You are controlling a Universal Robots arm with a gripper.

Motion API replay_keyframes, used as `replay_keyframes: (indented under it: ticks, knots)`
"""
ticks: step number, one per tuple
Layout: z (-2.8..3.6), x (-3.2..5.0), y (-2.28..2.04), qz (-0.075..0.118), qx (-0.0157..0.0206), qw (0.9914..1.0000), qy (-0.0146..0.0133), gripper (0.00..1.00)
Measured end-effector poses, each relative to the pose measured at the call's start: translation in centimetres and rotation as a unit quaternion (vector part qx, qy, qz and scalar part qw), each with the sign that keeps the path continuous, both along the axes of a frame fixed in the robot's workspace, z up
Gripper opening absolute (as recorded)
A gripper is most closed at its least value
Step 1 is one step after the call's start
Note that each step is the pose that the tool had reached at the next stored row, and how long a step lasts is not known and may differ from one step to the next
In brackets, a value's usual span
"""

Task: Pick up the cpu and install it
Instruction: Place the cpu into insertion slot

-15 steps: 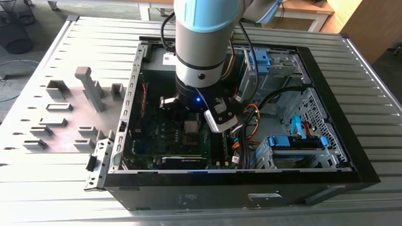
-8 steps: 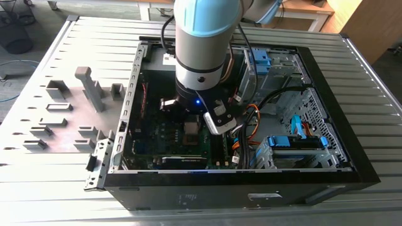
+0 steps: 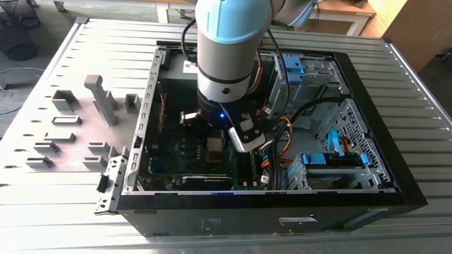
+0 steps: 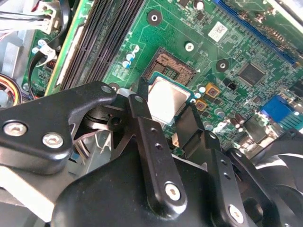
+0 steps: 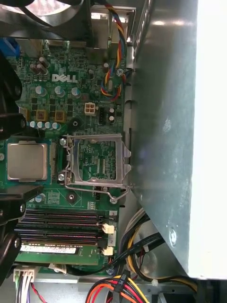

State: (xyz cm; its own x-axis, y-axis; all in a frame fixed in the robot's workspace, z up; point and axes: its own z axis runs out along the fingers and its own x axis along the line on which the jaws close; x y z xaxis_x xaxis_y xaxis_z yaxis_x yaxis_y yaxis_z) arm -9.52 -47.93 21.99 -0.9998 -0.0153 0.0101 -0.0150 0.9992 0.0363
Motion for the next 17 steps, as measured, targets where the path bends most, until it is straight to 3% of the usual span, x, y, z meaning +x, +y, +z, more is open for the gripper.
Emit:
replay_keyframes:
  ticks: [6, 14, 17]
  knots:
    - [-0.11, -0.02, -0.1, -0.001, -0.0001, 1.0, 0.0, 0.47]
    - [-1.09, -0.22, -0.27, -0.001, -0.0002, 1.0, 0.0, 0.47]
    - [-1.18, -0.27, -0.27, -0.001, -0.0003, 1.0, 0.0001, 0.47]
